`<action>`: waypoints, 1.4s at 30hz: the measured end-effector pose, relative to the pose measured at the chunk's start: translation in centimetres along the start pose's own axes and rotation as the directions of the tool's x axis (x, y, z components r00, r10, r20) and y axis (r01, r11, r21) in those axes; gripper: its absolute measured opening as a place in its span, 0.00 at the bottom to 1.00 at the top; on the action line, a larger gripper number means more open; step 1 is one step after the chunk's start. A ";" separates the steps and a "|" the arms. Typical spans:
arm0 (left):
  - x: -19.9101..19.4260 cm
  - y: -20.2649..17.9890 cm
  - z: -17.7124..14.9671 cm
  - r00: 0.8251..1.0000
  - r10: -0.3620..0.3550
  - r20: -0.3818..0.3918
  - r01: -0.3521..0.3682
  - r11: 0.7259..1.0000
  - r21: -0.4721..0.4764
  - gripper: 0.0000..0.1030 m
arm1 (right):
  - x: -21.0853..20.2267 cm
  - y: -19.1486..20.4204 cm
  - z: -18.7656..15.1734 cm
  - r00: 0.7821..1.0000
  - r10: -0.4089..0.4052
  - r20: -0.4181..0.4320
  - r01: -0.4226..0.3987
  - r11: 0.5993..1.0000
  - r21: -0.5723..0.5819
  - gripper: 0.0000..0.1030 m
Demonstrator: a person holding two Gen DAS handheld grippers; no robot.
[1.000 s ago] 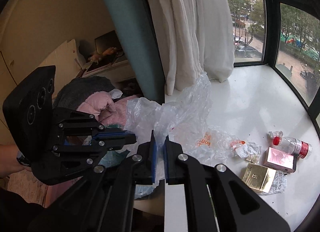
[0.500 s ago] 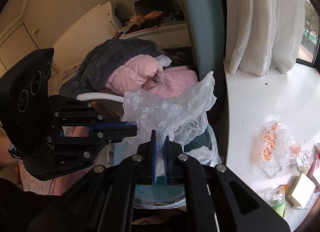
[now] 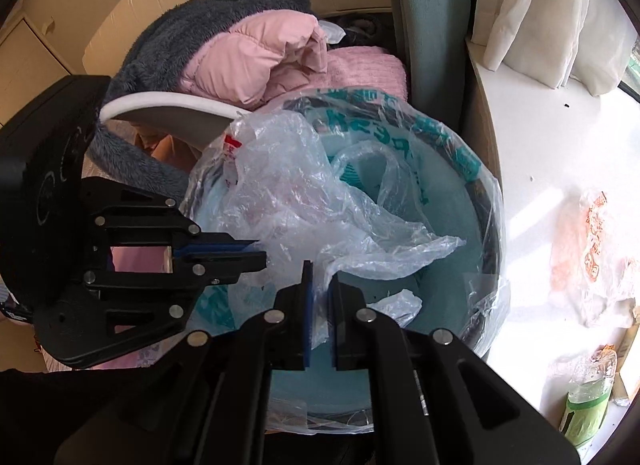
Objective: Collect trash
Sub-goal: 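Carry the plastic bag with the right gripper and release it into the bin, then reach the left gripper to the orange-printed plastic bag and grasp it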
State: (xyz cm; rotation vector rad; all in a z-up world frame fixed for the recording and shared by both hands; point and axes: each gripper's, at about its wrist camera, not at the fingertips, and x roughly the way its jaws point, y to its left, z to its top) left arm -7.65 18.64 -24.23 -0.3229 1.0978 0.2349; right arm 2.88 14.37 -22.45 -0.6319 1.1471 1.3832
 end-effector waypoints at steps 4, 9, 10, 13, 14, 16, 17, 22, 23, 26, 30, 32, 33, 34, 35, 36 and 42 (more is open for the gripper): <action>-0.7 0.1 -0.1 0.998 0.052 0.029 -0.053 0.998 0.038 0.55 | -1.5 -0.5 -0.7 0.999 -0.005 0.047 0.007 1.000 -0.028 0.41; -3.3 0.1 -0.1 0.993 0.082 0.081 -0.090 0.990 0.110 0.73 | -4.6 -0.7 -0.9 0.992 -0.013 0.122 0.022 0.997 -0.076 0.90; -3.8 0.1 0.0 0.992 0.085 0.092 -0.096 0.988 0.122 0.82 | -5.3 -0.8 -0.9 0.989 -0.017 0.144 0.029 0.996 -0.080 0.90; -5.3 -0.2 0.6 0.988 0.085 0.132 -0.104 0.984 0.148 0.90 | -7.2 -1.0 -0.8 0.977 -0.049 0.207 0.066 0.995 -0.073 0.90; -5.7 -0.4 0.9 0.986 0.081 0.144 -0.103 0.983 0.153 0.91 | -7.9 -1.2 -0.8 0.972 -0.064 0.226 0.080 0.995 -0.062 0.90; -6.2 -0.9 1.7 0.984 0.066 0.165 -0.093 0.982 0.163 0.94 | -9.0 -1.8 -1.0 0.965 -0.094 0.246 0.105 0.994 -0.033 0.90; -6.3 -1.2 2.0 0.983 0.059 0.171 -0.089 0.982 0.168 0.94 | -9.5 -2.2 -1.2 0.961 -0.106 0.254 0.114 0.993 -0.019 0.90; -6.0 -3.3 4.2 0.982 0.029 0.186 -0.068 0.976 0.208 0.94 | -11.6 -4.0 -2.8 0.941 -0.190 0.281 0.182 0.982 0.054 0.90; -6.0 -3.8 4.6 0.982 0.020 0.188 -0.063 0.972 0.226 0.94 | -12.0 -4.5 -3.2 0.937 -0.205 0.283 0.192 0.979 0.075 0.90; -5.7 -5.5 5.8 0.982 -0.016 0.190 -0.038 0.961 0.275 0.94 | -13.5 -6.1 -4.7 0.922 -0.253 0.291 0.221 0.965 0.139 0.90; -5.2 -7.9 7.7 0.980 -0.051 0.193 -0.017 0.942 0.335 0.94 | -15.5 -8.6 -6.8 0.898 -0.326 0.294 0.264 0.936 0.232 0.90; -4.7 -9.2 8.5 0.979 -0.068 0.193 -0.007 0.932 0.361 0.94 | -16.6 -10.2 -7.8 0.886 -0.360 0.291 0.280 0.917 0.283 0.90; -4.4 -9.8 9.0 0.978 -0.075 0.193 -0.003 0.928 0.373 0.94 | -17.2 -11.0 -8.3 0.881 -0.374 0.291 0.283 0.908 0.311 0.90; -4.2 -10.5 9.5 0.978 -0.081 0.194 0.001 0.924 0.381 0.94 | -17.6 -11.8 -8.8 0.876 -0.386 0.289 0.285 0.897 0.337 0.90; -3.9 -11.0 10.0 0.977 -0.089 0.195 0.007 0.922 0.388 0.94 | -18.2 -12.6 -9.2 0.870 -0.400 0.289 0.288 0.887 0.362 0.90; -3.5 -11.6 10.6 0.976 -0.096 0.194 0.013 0.919 0.393 0.94 | -18.6 -13.3 -9.6 0.864 -0.414 0.288 0.293 0.876 0.382 0.90; -0.9 -14.3 14.0 0.974 -0.125 0.188 0.041 0.917 0.396 0.94 | -20.2 -17.9 -10.7 0.837 -0.474 0.275 0.324 0.833 0.449 0.90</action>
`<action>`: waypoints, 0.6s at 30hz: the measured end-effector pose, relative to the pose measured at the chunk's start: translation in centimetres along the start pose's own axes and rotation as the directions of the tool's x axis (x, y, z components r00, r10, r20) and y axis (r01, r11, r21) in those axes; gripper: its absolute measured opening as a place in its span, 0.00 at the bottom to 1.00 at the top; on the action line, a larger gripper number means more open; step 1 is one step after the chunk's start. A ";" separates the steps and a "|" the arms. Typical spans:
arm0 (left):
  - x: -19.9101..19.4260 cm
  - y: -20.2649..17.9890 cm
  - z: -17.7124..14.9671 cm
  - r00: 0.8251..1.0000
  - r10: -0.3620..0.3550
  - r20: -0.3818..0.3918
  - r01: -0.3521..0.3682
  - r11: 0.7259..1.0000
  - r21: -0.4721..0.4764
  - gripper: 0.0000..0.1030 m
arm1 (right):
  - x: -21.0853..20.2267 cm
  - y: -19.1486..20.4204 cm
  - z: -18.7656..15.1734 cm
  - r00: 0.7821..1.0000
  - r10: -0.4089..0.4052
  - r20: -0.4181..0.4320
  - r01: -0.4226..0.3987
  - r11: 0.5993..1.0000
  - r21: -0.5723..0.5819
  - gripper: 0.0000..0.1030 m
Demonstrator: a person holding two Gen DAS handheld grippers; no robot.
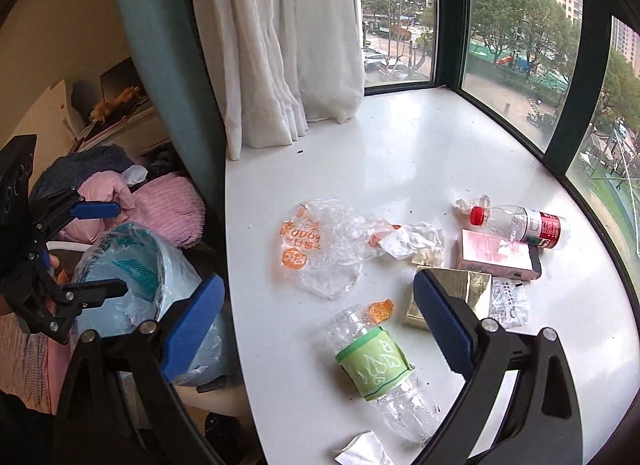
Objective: Collect trash
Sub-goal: 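Reach the left gripper to the orange-printed plastic bag and grasp it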
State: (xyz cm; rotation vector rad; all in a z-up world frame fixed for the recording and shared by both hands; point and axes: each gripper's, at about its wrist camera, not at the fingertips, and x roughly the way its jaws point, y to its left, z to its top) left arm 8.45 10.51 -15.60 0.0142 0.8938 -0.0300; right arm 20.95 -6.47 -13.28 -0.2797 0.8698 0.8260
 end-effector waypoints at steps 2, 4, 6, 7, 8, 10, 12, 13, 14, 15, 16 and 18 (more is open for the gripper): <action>1.4 -0.1 1.1 1.000 0.005 -0.006 -0.005 1.000 0.004 0.94 | 0.7 -1.4 0.4 1.000 -0.010 -0.005 0.010 1.000 0.016 0.90; 2.9 0.0 2.2 1.000 0.009 -0.014 -0.009 1.000 0.007 0.94 | 1.7 -2.7 0.8 1.000 -0.010 -0.014 0.010 0.999 0.035 0.90; 4.6 0.6 3.0 1.000 0.011 -0.024 -0.011 1.000 -0.004 0.94 | 3.0 -3.7 1.2 1.000 -0.006 -0.027 0.007 0.999 0.048 0.90; 5.6 0.9 3.5 0.999 0.012 -0.030 -0.012 1.000 -0.012 0.94 | 3.6 -4.0 1.3 0.999 0.000 -0.033 0.001 0.999 0.051 0.90; 6.5 1.4 3.9 0.999 0.009 -0.037 -0.010 1.000 -0.022 0.94 | 4.4 -4.2 1.5 0.999 0.007 -0.039 -0.005 0.999 0.052 0.90; 8.5 2.4 4.6 0.998 0.004 -0.055 -0.006 0.999 -0.047 0.94 | 5.9 -4.6 1.9 0.999 0.020 -0.051 -0.017 0.998 0.056 0.90; 10.5 3.6 5.1 0.997 -0.004 -0.074 -0.001 0.997 -0.074 0.94 | 7.8 -5.0 2.1 0.996 0.045 -0.071 -0.039 0.996 0.077 0.90; 11.5 4.0 5.2 0.996 -0.013 -0.086 0.005 0.996 -0.086 0.94 | 8.8 -5.3 2.1 0.995 0.058 -0.083 -0.050 0.995 0.091 0.90; 12.5 4.5 5.3 0.995 -0.020 -0.094 0.011 0.995 -0.096 0.94 | 9.8 -5.5 2.2 0.993 0.070 -0.098 -0.060 0.993 0.104 0.90; 13.4 4.9 5.4 0.994 -0.023 -0.103 0.012 0.995 -0.103 0.94 | 10.7 -5.8 2.2 0.990 0.084 -0.111 -0.071 0.991 0.115 0.90; 14.2 5.3 5.5 0.994 -0.016 -0.107 0.004 0.994 -0.108 0.94 | 11.6 -6.0 2.2 0.988 0.094 -0.118 -0.079 0.989 0.124 0.90; 15.8 6.1 5.7 0.993 -0.023 -0.112 0.008 0.992 -0.128 0.94 | 13.1 -6.5 2.3 0.986 0.110 -0.125 -0.092 0.986 0.138 0.90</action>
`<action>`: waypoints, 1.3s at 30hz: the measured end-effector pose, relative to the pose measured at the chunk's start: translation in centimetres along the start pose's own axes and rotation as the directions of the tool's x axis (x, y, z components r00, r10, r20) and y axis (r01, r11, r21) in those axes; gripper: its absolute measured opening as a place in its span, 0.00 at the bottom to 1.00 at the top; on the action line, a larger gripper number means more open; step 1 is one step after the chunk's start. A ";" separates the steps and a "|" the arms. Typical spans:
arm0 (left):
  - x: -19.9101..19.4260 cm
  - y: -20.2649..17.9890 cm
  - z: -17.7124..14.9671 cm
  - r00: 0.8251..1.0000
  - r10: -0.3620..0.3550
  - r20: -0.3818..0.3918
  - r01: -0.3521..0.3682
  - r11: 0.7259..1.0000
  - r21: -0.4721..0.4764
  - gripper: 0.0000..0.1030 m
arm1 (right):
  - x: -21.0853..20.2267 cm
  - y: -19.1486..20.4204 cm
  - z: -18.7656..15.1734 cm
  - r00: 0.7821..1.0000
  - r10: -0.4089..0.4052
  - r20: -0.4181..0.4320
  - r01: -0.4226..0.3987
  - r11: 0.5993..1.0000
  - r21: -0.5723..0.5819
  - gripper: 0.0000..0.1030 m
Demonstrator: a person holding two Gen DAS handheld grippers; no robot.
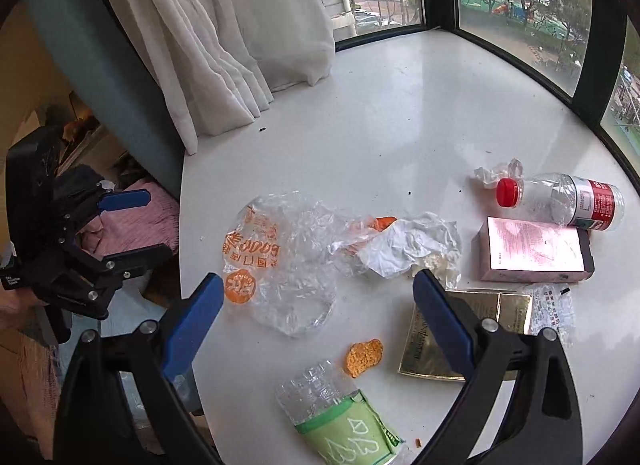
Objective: Collect trash
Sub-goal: 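Reach the left gripper to the orange-printed plastic bag and grasp it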
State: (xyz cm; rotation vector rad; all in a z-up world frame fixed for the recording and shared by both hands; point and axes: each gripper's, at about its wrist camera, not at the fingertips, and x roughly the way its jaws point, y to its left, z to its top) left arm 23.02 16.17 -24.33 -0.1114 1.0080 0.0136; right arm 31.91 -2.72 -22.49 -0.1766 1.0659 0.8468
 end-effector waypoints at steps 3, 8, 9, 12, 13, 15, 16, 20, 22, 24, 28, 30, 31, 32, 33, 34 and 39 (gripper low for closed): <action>2.2 0.6 0.4 1.000 -0.024 -0.020 0.024 1.000 -0.009 0.94 | 1.9 -0.8 0.4 1.000 0.018 -0.017 -0.018 1.000 0.025 0.90; 5.6 1.7 1.0 0.992 -0.076 -0.100 0.072 0.996 -0.043 0.92 | 4.1 -1.6 1.0 0.997 0.057 -0.046 -0.053 0.996 0.070 0.89; 5.8 1.9 1.2 0.991 -0.083 -0.104 0.078 0.996 -0.050 0.90 | 4.4 -1.5 1.0 0.997 0.062 -0.050 -0.058 0.996 0.071 0.88; 6.1 2.5 1.9 0.991 -0.071 -0.117 0.064 0.996 -0.062 0.89 | 5.1 -1.5 1.1 0.995 0.077 -0.068 -0.071 0.994 0.088 0.79; 5.9 2.7 2.1 0.991 -0.078 -0.112 0.070 0.995 -0.075 0.89 | 5.2 -1.6 1.1 0.994 0.079 -0.070 -0.072 0.993 0.092 0.79; 5.6 2.8 2.3 0.991 -0.090 -0.104 0.080 0.993 -0.090 0.89 | 5.3 -1.5 1.1 0.994 0.079 -0.079 -0.071 0.993 0.093 0.79; 5.6 2.6 2.4 0.990 -0.092 -0.103 0.083 0.993 -0.086 0.89 | 5.3 -1.5 1.1 0.993 0.080 -0.082 -0.072 0.993 0.094 0.79; 6.4 1.9 2.7 0.988 -0.091 -0.122 0.085 0.995 -0.057 0.89 | 5.3 -1.5 1.2 0.993 0.077 -0.090 -0.069 0.993 0.094 0.79; 7.2 1.7 2.9 0.986 -0.088 -0.138 0.082 0.996 -0.046 0.89 | 5.5 -1.5 1.4 0.993 0.074 -0.096 -0.065 0.993 0.098 0.79; 8.1 1.7 3.0 0.984 -0.083 -0.159 0.078 0.996 -0.037 0.89 | 5.7 -1.6 1.4 0.992 0.075 -0.104 -0.064 0.993 0.102 0.79; 9.7 1.9 3.0 0.973 -0.100 -0.206 0.094 0.995 -0.040 0.89 | 6.8 -1.7 1.3 0.987 0.081 -0.135 -0.068 0.992 0.102 0.70; 10.4 1.9 2.9 0.968 -0.107 -0.227 0.102 0.994 -0.034 0.87 | 7.2 -1.8 1.2 0.986 0.087 -0.144 -0.071 0.991 0.110 0.64; 10.7 1.9 2.8 0.965 -0.112 -0.236 0.108 0.994 -0.031 0.82 | 7.3 -1.8 1.2 0.985 0.091 -0.146 -0.075 0.991 0.114 0.63; 11.0 2.0 2.7 0.963 -0.115 -0.245 0.112 0.993 -0.029 0.77 | 7.5 -1.8 1.2 0.984 0.097 -0.149 -0.080 0.990 0.117 0.60; 11.2 2.0 2.6 0.961 -0.114 -0.252 0.110 0.993 -0.031 0.68 | 7.6 -1.8 1.2 0.983 0.102 -0.152 -0.084 0.989 0.120 0.53; 11.4 2.2 2.5 0.959 -0.116 -0.260 0.110 0.993 -0.037 0.61 | 7.8 -1.8 1.2 0.983 0.101 -0.155 -0.083 0.989 0.120 0.49; 11.8 2.2 2.3 0.955 -0.127 -0.269 0.119 0.992 -0.044 0.26 | 8.4 -1.7 1.5 0.979 0.105 -0.174 -0.084 0.989 0.124 0.15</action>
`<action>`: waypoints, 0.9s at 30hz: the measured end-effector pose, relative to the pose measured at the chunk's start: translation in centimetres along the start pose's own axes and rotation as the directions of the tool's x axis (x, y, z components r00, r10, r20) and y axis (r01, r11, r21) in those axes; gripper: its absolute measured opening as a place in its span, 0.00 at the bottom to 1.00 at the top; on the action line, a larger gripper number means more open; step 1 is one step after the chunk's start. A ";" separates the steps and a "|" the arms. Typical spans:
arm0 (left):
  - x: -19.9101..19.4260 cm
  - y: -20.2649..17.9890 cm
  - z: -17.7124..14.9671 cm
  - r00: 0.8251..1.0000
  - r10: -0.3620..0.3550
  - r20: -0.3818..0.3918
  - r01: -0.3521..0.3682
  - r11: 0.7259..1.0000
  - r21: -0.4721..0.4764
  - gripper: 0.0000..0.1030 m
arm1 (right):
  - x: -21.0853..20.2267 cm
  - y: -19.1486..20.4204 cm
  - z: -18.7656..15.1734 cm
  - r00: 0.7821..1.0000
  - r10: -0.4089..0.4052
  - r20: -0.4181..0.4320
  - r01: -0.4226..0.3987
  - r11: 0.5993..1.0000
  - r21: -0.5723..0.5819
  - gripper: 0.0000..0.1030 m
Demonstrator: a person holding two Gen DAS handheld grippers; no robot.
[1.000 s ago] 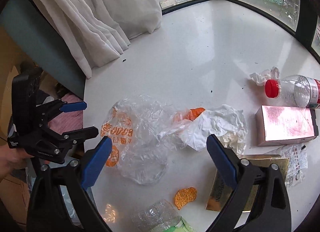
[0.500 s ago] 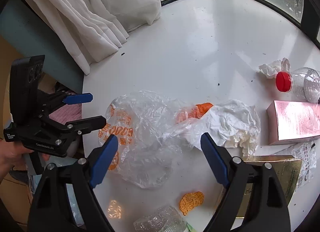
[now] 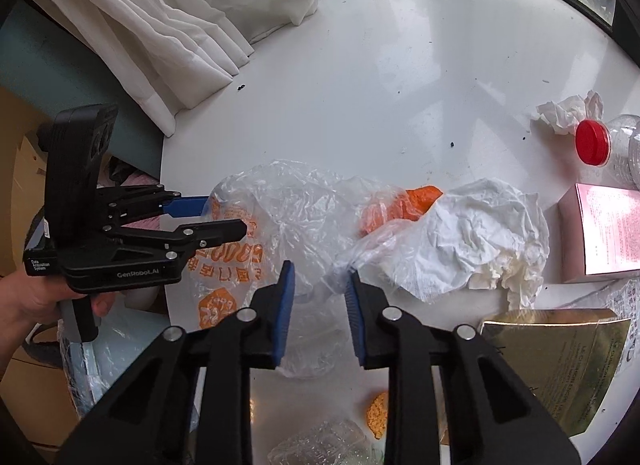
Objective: Collect trash
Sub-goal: 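Reach the left gripper to the orange-printed plastic bag and grasp it, then carry the orange-printed bag with the left gripper and drop it into the bin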
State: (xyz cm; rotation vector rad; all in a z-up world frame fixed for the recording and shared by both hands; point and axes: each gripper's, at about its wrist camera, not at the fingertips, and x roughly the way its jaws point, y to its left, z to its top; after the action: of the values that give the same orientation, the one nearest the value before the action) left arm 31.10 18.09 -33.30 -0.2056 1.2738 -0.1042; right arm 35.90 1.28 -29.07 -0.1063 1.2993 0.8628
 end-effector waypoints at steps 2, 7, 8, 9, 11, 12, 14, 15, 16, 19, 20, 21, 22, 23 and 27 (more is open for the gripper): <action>-0.3 -0.3 0.0 1.000 0.009 0.011 -0.009 1.000 0.014 0.12 | 0.2 0.3 0.3 1.000 -0.005 -0.002 0.005 1.000 -0.011 0.10; -1.6 -0.3 0.2 0.999 0.005 0.051 -0.005 1.000 0.007 0.03 | -0.6 0.9 0.3 1.000 -0.014 0.015 0.015 0.999 -0.032 0.06; -2.0 -0.3 0.3 0.998 0.001 0.059 -0.001 1.000 0.005 0.03 | -1.0 1.0 0.4 1.000 -0.012 0.023 0.013 0.999 -0.032 0.06; -2.5 -0.3 0.3 0.998 -0.005 0.066 0.005 1.000 0.001 0.03 | -1.5 1.1 0.4 0.999 -0.008 0.032 0.009 0.999 -0.031 0.06; -3.8 -0.5 0.3 0.996 -0.012 0.087 0.012 1.000 -0.002 0.03 | -2.7 1.5 0.4 0.999 -0.003 0.051 0.004 1.000 -0.030 0.06; -4.6 -0.6 0.3 0.995 -0.011 0.100 0.011 1.000 0.001 0.03 | -3.3 1.7 0.5 0.998 -0.002 0.061 0.004 1.000 -0.031 0.06; -6.2 -1.0 -0.1 0.992 -0.010 0.123 0.010 1.000 0.004 0.03 | -4.6 2.4 0.3 0.997 0.003 0.076 -0.001 0.999 -0.034 0.06; -7.0 -1.3 -0.2 0.991 -0.010 0.134 0.009 1.000 0.004 0.03 | -5.2 2.8 0.3 0.997 0.006 0.082 -0.003 0.999 -0.040 0.06; -7.8 -1.5 -0.4 0.990 -0.008 0.144 0.007 1.000 0.006 0.03 | -5.9 3.3 0.2 0.996 0.009 0.087 -0.005 0.999 -0.048 0.06; -10.4 -2.1 -1.5 0.985 0.001 0.173 -0.002 1.000 0.006 0.03 | -7.5 5.0 -0.2 0.995 0.018 0.102 -0.010 0.997 -0.078 0.06; -11.2 -2.3 -2.0 0.984 0.005 0.180 -0.005 1.000 0.003 0.03 | -8.0 5.7 -0.3 0.994 0.019 0.106 -0.010 0.996 -0.092 0.06; -12.0 -2.4 -2.5 0.982 0.010 0.187 -0.010 1.000 0.000 0.03 | -8.6 6.4 -0.6 0.994 0.023 0.110 -0.011 0.994 -0.106 0.06; -12.9 -2.6 -3.1 0.981 0.019 0.193 -0.019 1.000 -0.003 0.03 | -9.0 7.2 -0.8 0.993 0.028 0.112 -0.014 0.993 -0.120 0.06; -13.8 -2.5 -3.8 0.980 0.025 0.200 -0.024 1.000 -0.008 0.03 | -9.4 8.1 -1.0 0.993 0.038 0.114 -0.022 0.991 -0.133 0.06; -17.2 -2.3 -7.3 0.975 0.059 0.216 -0.051 0.998 -0.040 0.03 | -10.5 11.7 -2.5 0.991 0.080 0.112 -0.058 0.980 -0.190 0.06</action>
State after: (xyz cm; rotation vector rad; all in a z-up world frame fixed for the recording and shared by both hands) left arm 19.20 18.45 -18.67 -0.2055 1.0629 -0.0116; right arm 26.73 2.90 -16.25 -0.1559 1.1145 1.0347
